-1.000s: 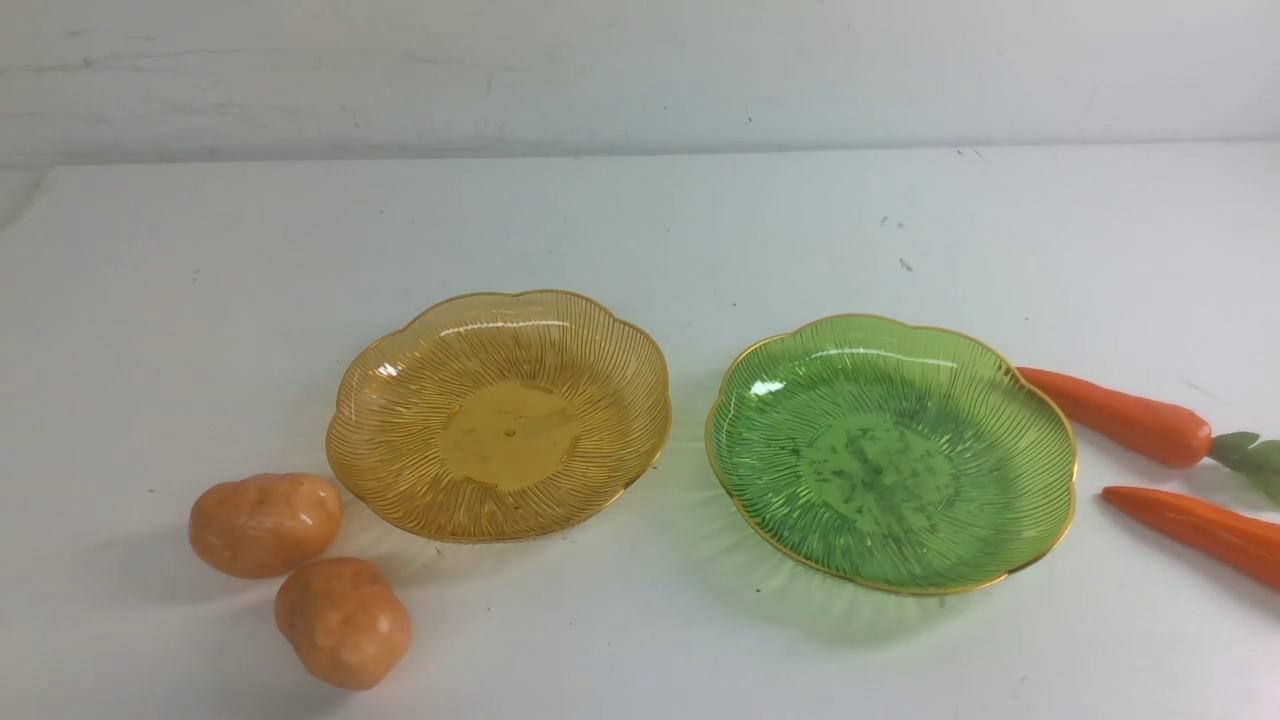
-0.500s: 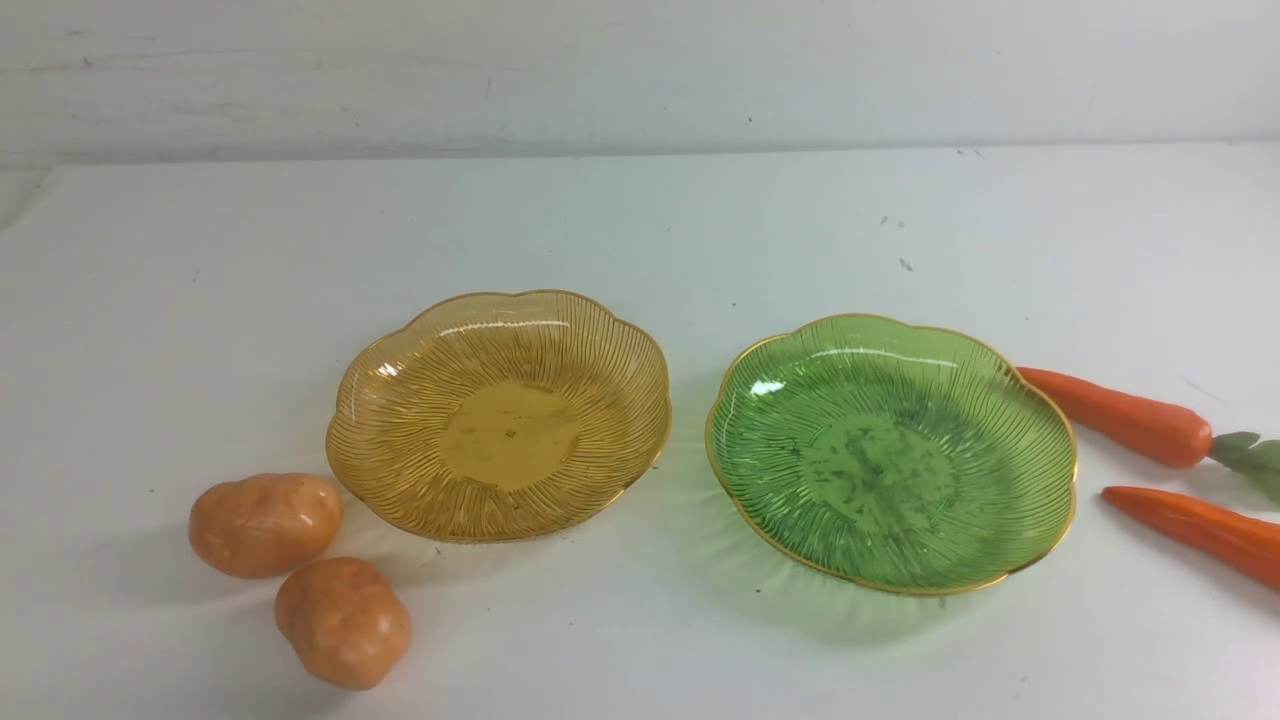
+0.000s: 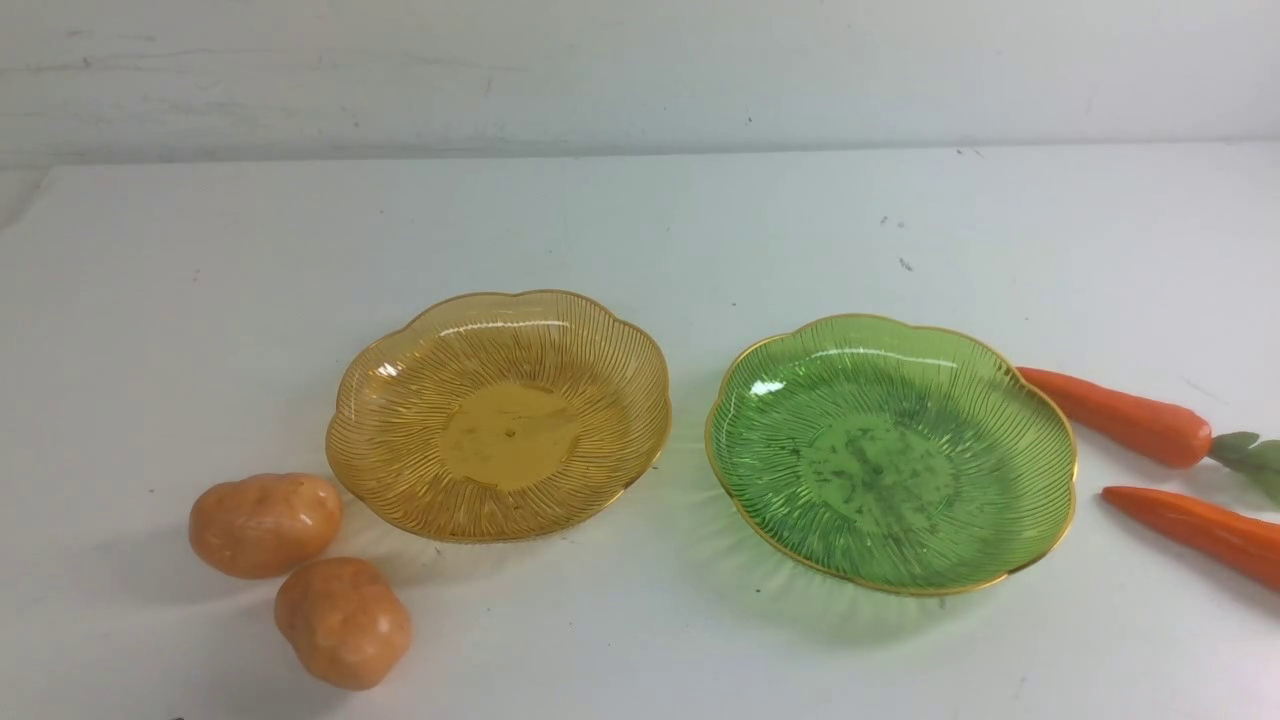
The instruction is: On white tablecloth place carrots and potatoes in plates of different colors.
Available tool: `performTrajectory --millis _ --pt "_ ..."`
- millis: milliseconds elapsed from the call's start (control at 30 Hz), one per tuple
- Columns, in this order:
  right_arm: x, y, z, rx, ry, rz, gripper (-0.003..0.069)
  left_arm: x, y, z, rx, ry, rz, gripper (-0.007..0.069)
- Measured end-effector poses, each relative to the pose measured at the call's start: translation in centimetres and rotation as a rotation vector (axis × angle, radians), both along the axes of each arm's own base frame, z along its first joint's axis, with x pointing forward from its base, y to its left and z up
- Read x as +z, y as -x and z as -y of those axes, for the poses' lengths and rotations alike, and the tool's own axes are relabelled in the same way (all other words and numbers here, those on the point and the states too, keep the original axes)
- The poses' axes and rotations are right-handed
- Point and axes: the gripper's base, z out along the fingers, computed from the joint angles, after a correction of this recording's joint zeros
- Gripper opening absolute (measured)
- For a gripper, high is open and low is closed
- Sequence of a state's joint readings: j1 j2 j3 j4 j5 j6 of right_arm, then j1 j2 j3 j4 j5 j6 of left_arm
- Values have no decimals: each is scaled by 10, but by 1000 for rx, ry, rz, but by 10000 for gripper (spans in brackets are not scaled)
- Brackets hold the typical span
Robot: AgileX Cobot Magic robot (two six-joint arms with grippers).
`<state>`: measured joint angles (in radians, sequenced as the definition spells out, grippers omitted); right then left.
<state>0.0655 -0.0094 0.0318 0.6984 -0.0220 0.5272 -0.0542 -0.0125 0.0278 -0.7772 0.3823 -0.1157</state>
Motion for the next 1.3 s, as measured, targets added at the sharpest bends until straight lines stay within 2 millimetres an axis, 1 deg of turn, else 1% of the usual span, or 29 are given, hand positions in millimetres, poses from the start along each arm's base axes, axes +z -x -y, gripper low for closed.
performTrajectory --millis 67,200,233,267,333,433,467,500,533,567,600,633,667,700,733,767,833,900,933,967,1033,1100,1133,1200,1267,1300 --pt "0 0 0 2 -34 -1 -15 5 0 4 -8 201 -8 -1" --pt "0 0 0 4 -51 -2 -15 14 -2 0 48 390 36 -1" --pt "4 1 1 1 -44 13 -15 16 -2 -2 70 421 50 -1" --pt "16 3 1 -12 -13 57 -15 18 -3 -4 91 448 64 -1" --pt "55 14 4 -74 129 205 -15 24 -3 -7 116 432 109 -1" --pt "97 26 3 -126 315 312 -15 45 0 -9 117 363 205 -1" --pt "120 31 0 -134 451 321 -15 58 2 -10 120 320 261 -1" --pt "138 31 -4 -113 551 291 -15 74 5 -12 131 253 324 -1" --pt "151 22 -10 -43 685 179 -15 92 6 -13 137 202 372 -1" --pt "154 14 -13 14 748 88 -15 103 3 -13 140 123 391 -1" --pt "150 1 -17 105 813 -57 -15 116 1 -12 136 69 404 -1" --pt "144 -12 -20 224 896 -261 -15 125 -5 -10 117 15 397 -1" --pt "133 -29 -21 349 945 -482 -15 131 -12 -7 85 -33 376 -1" --pt "124 -39 -22 427 971 -626 -15 137 -28 0 15 -85 314 -1" --pt "113 -54 -21 519 1009 -794 -15 137 -44 8 -86 -131 239 -1" --pt "105 -64 -20 575 1047 -892 -15 132 -63 18 -202 -175 139 -1" --pt "94 -84 -16 636 1136 -1005 -15 128 -85 29 -362 -233 26 -1" --pt "83 -103 -13 696 1179 -1124 -15 120 -110 39 -552 -287 -125 -1" --pt "76 -116 -12 733 1196 -1204 -15 115 -121 42 -631 -307 -209 -1" --pt "67 -131 -10 769 1207 -1283 -15 112 -128 43 -674 -324 -260 -1" --pt "63 -146 -9 774 1219 -1330 -15 108 -140 42 -726 -361 -343 -1" --pt "54 -170 -8 780 1217 -1393 -15 106 -150 41 -742 -400 -394 -1" --pt "51 -178 -7 772 1216 -1410 -15 106 -152 40 -739 -414 -405 -1" --pt "42 -204 -4 709 1223 -1445 -2 107 -152 39 -738 -428 -405 -1" --pt "34 -224 -3 683 1240 -1458 39 108 -151 39 -737 -430 -402 -1" --pt "30 -232 -3 681 1248 -1459 78 109 -151 39 -735 -429 -400 -1"
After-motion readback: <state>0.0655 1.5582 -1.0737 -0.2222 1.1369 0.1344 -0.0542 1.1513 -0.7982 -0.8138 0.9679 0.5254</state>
